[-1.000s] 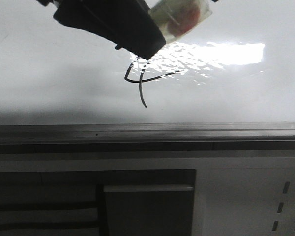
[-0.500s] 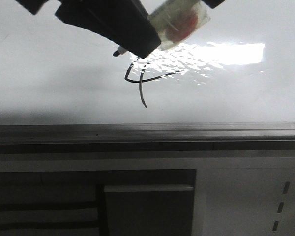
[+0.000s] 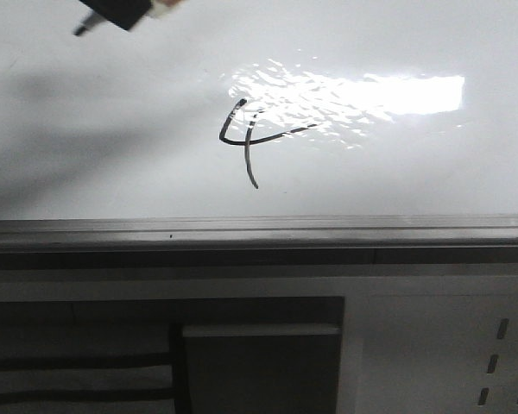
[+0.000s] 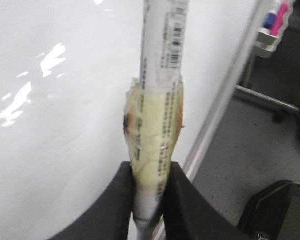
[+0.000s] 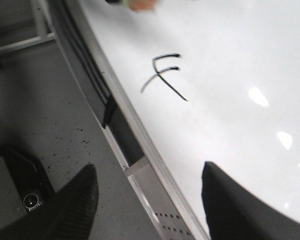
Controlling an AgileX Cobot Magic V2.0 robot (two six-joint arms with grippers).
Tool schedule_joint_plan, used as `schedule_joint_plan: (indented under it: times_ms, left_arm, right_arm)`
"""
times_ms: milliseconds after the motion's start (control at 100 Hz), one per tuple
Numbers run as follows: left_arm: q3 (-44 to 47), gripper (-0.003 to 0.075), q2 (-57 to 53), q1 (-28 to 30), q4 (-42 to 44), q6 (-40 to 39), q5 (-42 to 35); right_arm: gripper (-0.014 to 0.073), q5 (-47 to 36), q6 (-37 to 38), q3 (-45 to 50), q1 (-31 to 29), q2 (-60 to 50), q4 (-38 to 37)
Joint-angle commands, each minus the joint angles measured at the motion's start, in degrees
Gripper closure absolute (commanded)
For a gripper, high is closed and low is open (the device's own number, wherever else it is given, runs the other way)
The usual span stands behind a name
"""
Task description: Write number 4 on whiteboard
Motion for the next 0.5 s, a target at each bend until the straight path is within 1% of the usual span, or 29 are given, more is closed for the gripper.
schedule_joint_plan:
  times_ms: [0,60,120,170,220,320,370,490]
  left_arm:
    - [0.8,0.0741,-5.99,2.78,6.86,-14.24,-1.79]
    - [3.73,0.0741,-9.58,4.48,10.56,-19.6,-2.35]
    - [8.05,0.0741,-13.14,6.44,13.34,-24.04,-3.96]
    - [11.97,0.0741,-15.74,8.12,14.14,-26.85,-6.65]
    - [16.16,0.0741,-18.08,9.88,14.14,-28.7,-11.19]
    - [24.22,0.0741,-21.07,12.79,12.86,-30.79,-20.81]
    - [28.14,0.0741,-21.33,14.0,10.65,-31.35,-25.66]
    - [33.62,0.0741,-20.12,15.23,5.96,-31.35,-34.69]
  right_arm:
    - [0.0191,-1.03,12.26,-1.1,-0.01,-3.34,-7.51]
    - [0.0197,-0.55,16.45,-0.14,-0.01,-5.31,-10.89]
    - [0.02,-0.55,17.91,1.0,-0.01,-7.02,-12.76]
    - [0.02,-1.11,18.05,2.23,-0.01,-8.25,-13.06]
    - [0.02,-1.57,18.05,3.36,-0.01,-9.19,-13.06]
    - [0.02,-1.91,18.05,5.19,-0.01,-10.03,-13.06]
    - [0.02,-1.67,18.05,6.03,-0.01,-10.03,-13.06]
    - [0.02,-1.92,18.05,8.13,-0.01,-10.03,-12.5]
